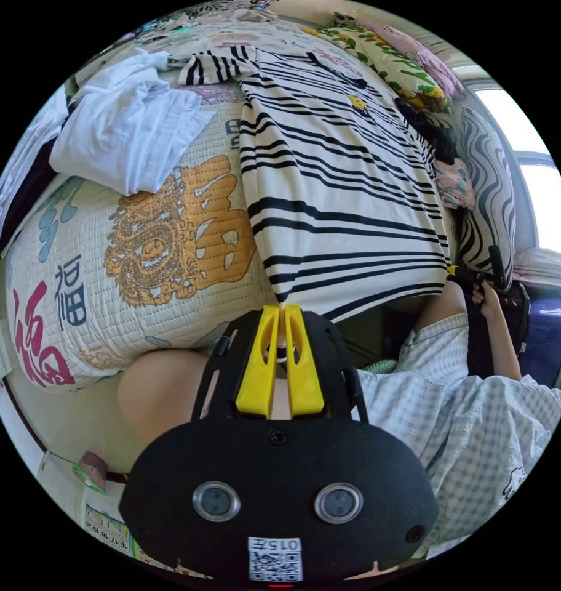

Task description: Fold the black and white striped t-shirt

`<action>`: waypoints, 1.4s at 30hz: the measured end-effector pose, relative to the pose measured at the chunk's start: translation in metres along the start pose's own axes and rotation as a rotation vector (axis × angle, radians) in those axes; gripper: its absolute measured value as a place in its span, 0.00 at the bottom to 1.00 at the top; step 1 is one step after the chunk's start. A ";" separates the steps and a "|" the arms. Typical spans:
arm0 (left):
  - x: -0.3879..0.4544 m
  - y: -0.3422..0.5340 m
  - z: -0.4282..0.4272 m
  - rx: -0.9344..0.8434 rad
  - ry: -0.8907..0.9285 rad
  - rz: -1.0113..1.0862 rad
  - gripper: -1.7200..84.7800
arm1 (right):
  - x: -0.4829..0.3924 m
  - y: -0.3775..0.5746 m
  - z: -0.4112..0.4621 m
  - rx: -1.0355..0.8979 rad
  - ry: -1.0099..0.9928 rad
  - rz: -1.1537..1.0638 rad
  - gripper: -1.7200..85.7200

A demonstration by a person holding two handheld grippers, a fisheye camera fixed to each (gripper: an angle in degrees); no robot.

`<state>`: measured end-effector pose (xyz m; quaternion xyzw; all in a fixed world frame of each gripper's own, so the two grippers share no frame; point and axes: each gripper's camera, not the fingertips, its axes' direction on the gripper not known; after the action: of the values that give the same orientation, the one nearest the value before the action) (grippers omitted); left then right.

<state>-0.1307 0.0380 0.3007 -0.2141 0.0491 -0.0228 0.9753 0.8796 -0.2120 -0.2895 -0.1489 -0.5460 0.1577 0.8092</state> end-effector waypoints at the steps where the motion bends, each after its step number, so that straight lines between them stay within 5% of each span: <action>1: 0.000 0.003 0.000 0.002 -0.007 0.000 0.01 | 0.002 0.004 -0.002 0.006 -0.018 0.002 0.02; 12: 0.008 0.001 0.035 -0.083 -0.085 -0.034 0.05 | 0.016 0.034 0.015 -0.003 0.009 0.040 0.06; 20: 0.025 0.002 0.031 0.048 0.015 -0.037 0.12 | 0.019 0.051 0.002 0.064 -0.052 0.027 0.14; 31: 0.072 -0.029 0.100 -0.062 -0.107 0.029 0.02 | 0.005 0.035 0.025 -0.084 0.045 0.023 0.03; 42: 0.102 -0.032 0.123 -0.151 -0.154 0.031 0.06 | 0.011 0.062 -0.005 -0.029 -0.028 0.060 0.06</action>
<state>-0.0172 0.0533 0.4162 -0.2876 -0.0210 0.0123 0.9575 0.8820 -0.1518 -0.3076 -0.1748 -0.5548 0.1759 0.7942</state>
